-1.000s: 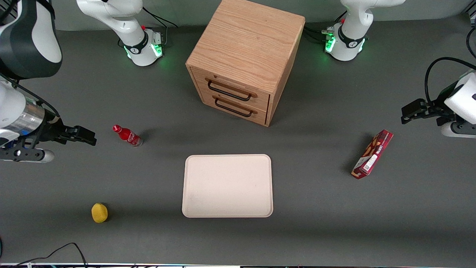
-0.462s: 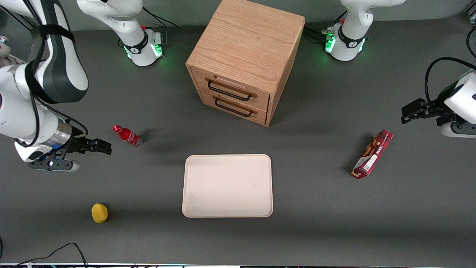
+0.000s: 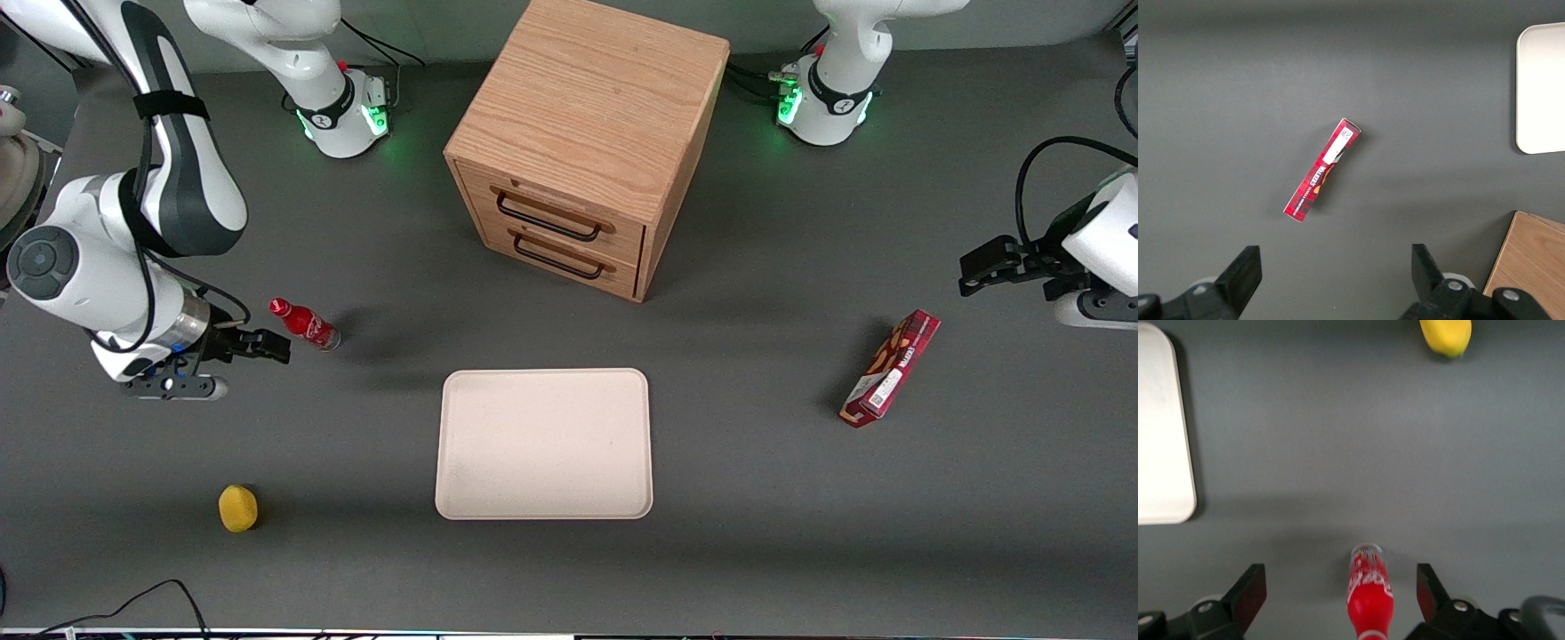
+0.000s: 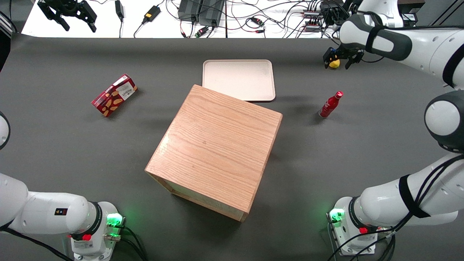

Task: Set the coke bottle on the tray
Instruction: 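Move the open right gripper over the red Coca-Cola bottle and lower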

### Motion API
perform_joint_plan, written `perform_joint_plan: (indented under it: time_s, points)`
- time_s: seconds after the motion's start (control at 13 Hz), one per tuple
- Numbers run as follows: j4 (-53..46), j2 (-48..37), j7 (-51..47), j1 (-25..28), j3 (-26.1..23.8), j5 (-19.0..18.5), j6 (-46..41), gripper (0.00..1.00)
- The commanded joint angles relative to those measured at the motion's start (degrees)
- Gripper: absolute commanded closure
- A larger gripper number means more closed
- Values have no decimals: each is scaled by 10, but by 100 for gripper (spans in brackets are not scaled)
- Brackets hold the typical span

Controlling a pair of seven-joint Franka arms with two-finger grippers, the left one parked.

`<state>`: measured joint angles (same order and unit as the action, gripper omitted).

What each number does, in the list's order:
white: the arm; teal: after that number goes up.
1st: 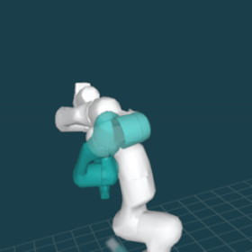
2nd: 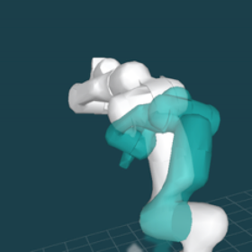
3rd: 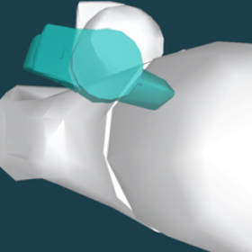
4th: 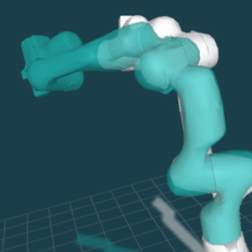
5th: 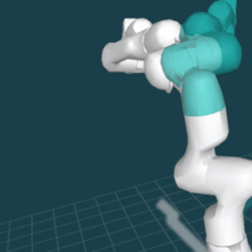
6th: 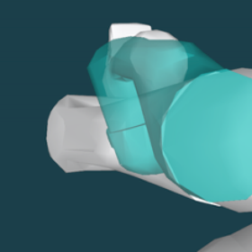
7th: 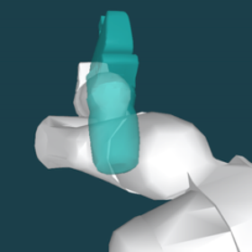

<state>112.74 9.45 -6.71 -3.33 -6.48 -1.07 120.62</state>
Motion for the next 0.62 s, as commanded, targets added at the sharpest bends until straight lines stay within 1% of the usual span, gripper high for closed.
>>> perform_joint_plan:
  time_s: [0.0,0.23,0.31,0.46,0.54]
  points:
    - [105,-81,24,-4,-2,12,38,0]
    - [170,-98,26,-5,-2,12,90,0]
    - [186,-98,35,-14,-2,12,112,0]
    - [211,-99,67,-35,-5,13,144,13]
    - [215,-100,73,-44,-6,13,144,23]
